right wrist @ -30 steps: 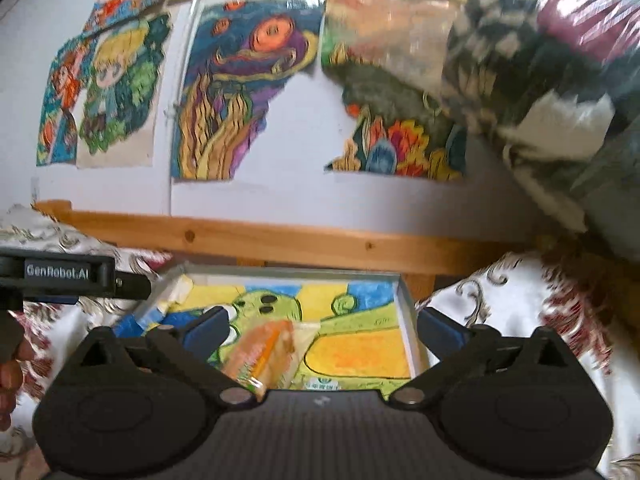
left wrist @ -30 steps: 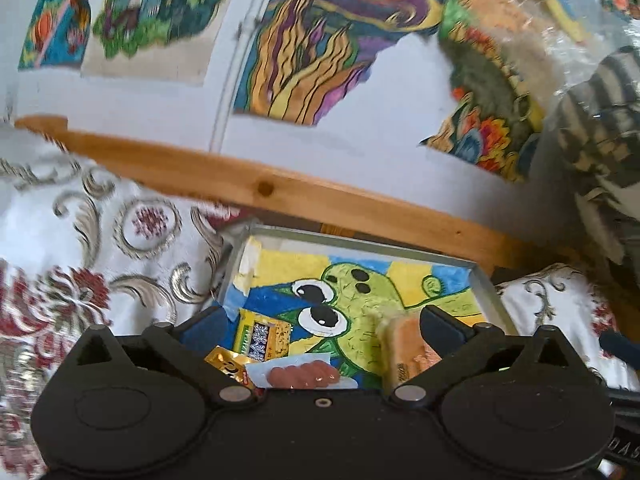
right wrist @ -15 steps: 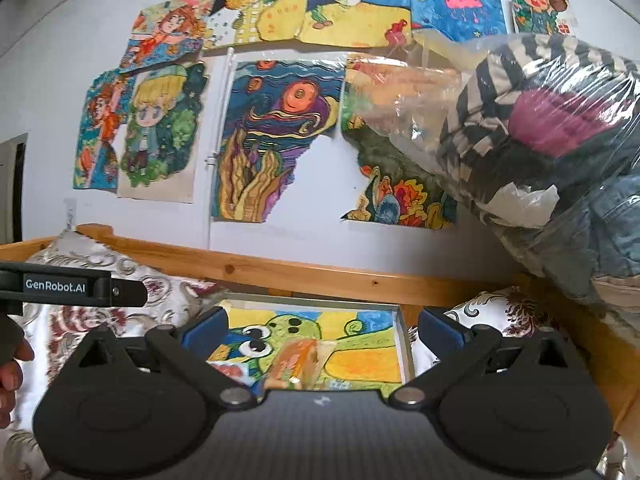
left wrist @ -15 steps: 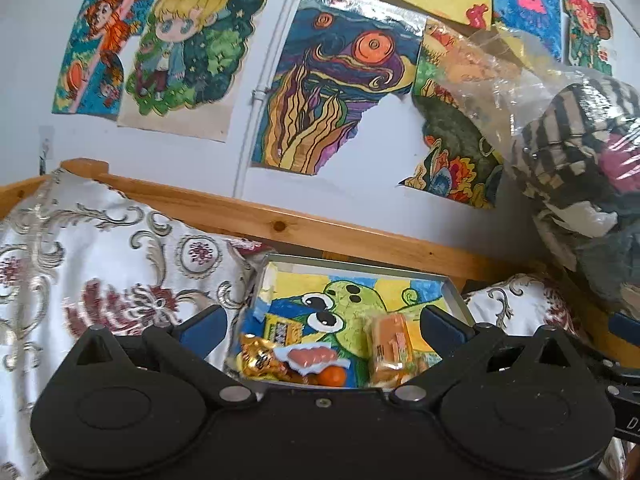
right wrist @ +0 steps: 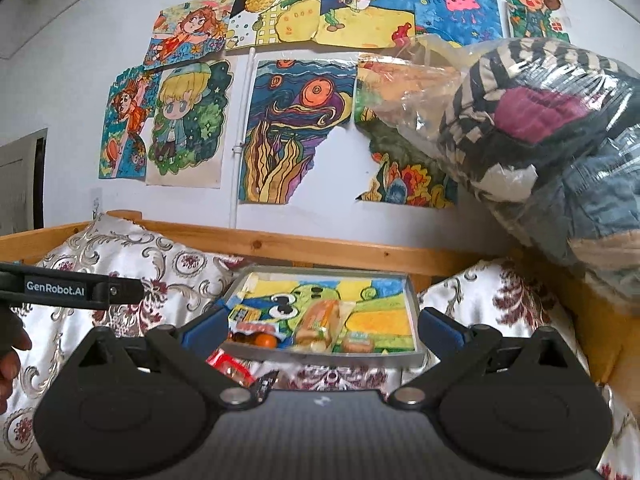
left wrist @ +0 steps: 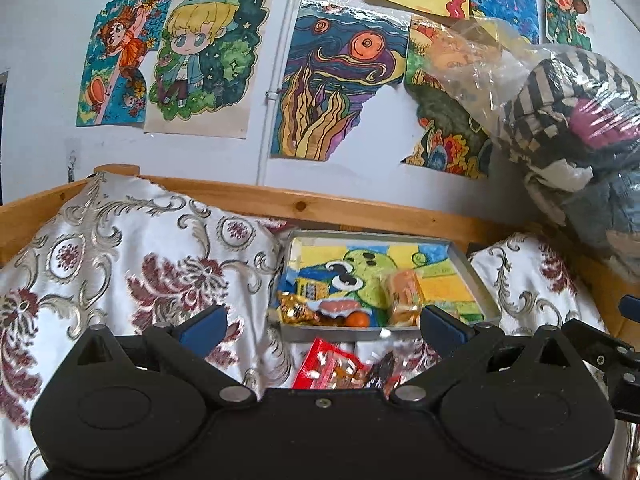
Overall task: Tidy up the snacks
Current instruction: 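Withdraw both tools from the tray back over the remaining snacks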
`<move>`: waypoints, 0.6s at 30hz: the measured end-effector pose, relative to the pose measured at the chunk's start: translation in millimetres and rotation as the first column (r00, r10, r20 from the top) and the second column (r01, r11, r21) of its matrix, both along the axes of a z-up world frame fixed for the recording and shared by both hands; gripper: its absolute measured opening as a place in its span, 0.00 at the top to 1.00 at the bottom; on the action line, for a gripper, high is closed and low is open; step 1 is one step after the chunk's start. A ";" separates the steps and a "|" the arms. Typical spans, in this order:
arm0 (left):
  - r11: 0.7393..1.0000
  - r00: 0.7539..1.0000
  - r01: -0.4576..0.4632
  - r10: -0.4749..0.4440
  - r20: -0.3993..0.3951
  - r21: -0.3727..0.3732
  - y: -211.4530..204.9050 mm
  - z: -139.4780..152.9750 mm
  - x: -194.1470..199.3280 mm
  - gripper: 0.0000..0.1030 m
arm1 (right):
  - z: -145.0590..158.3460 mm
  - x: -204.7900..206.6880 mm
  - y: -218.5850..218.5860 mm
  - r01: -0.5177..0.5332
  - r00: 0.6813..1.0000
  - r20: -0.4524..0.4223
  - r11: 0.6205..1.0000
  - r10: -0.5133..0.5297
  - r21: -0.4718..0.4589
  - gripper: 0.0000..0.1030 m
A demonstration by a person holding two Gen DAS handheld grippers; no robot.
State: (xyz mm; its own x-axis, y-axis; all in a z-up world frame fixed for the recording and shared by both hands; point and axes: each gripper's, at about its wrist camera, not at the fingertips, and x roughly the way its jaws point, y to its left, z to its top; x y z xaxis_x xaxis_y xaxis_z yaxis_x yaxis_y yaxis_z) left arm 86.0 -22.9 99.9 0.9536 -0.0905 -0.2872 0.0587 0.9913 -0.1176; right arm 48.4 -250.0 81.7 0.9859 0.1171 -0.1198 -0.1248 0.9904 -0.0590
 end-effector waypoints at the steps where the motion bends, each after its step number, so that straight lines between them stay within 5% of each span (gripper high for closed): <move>1: 1.000 1.000 0.000 0.000 -0.003 0.006 0.6 -2.0 -2.9 0.01 | -2.4 -2.8 0.5 0.002 1.000 -0.003 1.000 -0.002 0.002 0.00; 18: 0.993 0.990 0.029 -0.014 -0.138 0.111 12.4 -68.1 -35.3 0.01 | -64.5 -20.9 -0.2 0.023 0.991 -0.129 1.000 -0.020 0.021 0.00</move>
